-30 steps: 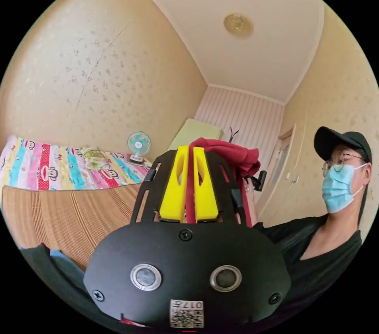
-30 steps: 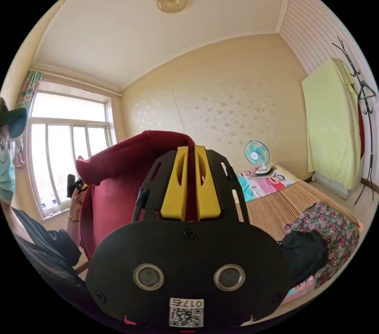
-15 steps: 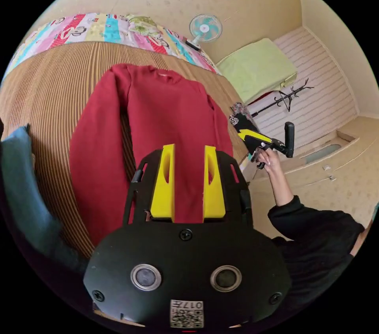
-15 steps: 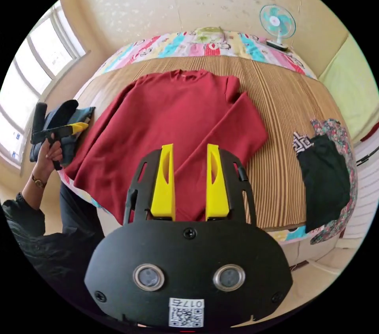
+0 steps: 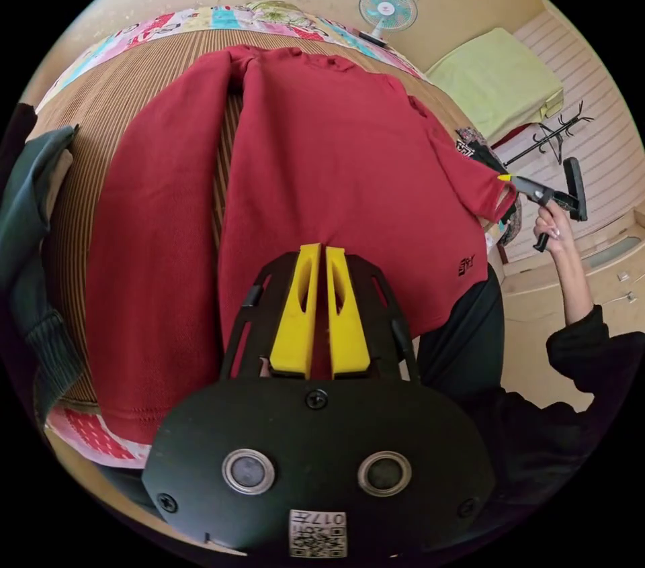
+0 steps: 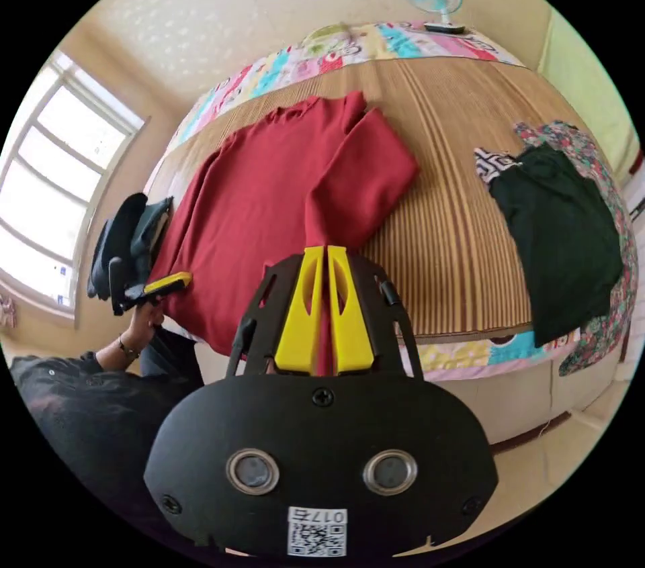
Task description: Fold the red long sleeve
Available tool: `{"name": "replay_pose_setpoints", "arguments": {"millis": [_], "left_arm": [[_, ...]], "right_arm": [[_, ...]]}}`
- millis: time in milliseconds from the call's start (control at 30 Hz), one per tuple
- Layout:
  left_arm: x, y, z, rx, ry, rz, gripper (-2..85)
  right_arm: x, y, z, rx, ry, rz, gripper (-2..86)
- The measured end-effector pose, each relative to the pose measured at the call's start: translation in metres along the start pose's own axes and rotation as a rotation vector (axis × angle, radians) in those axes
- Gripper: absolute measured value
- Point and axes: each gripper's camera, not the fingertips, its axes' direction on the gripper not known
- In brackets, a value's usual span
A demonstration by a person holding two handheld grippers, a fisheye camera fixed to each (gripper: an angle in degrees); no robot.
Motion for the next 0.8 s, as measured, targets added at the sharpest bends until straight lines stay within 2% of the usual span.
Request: {"name": "replay_pose_setpoints", "arguments": {"millis": [33,67,100,133,200,267,400,467,567,633,667,767,800], "left_arm": [[-0.002,0.000,0.001,0.011,0.005,-0.005,0.2],[-0.002,-0.001,0.001,0.016,0.007,-0.005,0.3],[-0.004,-0.002,0.001,0.020,0.011,-0.005,0.3],[-0.006,-0.005,0.001,0.017,0.015,-0.006,0.4],[-0.010,-0.010,0.000,0.011,0.028,-0.017,0.7],[-0.015,-0.013,-0.002,0.010,0.052,-0.032,1.2],[-0.036,-0.016,-0.021,-0.005,0.154,-0.119,3.4],[-0.046,-0.014,-0.044,0.034,0.166,-0.151,5.5],[-0.062,-0.005,-0.104,0.159,0.048,-0.169,9.0],[-0.075,0.002,-0.139,0.193,-0.096,-0.166,10.1],[-0.078,0.002,-0.141,0.174,-0.120,-0.159,10.4],[-0.099,-0.002,-0.104,-0.148,-0.123,-0.152,11.1],[-0.101,0.002,-0.102,-0.137,-0.123,-0.122,10.2]], "right_arm": [[0.050,-0.012,-0.046,0.190,0.089,0.175,2.0],[0.073,-0.012,-0.065,0.266,0.143,0.264,2.2],[0.112,-0.004,-0.095,0.360,0.226,0.451,2.5],[0.136,0.010,-0.116,0.430,0.211,0.558,3.0],[0.140,0.027,-0.125,0.492,0.111,0.503,4.2],[0.124,0.037,-0.106,0.411,0.091,0.407,5.6],[0.048,0.080,-0.005,0.082,0.076,0.123,7.4],[0.018,0.111,0.028,0.014,0.028,0.056,7.6],[-0.020,0.154,0.060,-0.024,-0.104,-0.022,7.9],[-0.044,0.173,0.086,-0.103,-0.162,-0.081,8.2],[-0.049,0.177,0.093,-0.128,-0.171,-0.100,8.2],[-0.077,0.191,0.116,-0.241,-0.250,-0.241,8.3],[-0.090,0.197,0.117,-0.258,-0.309,-0.323,8.1]]}}
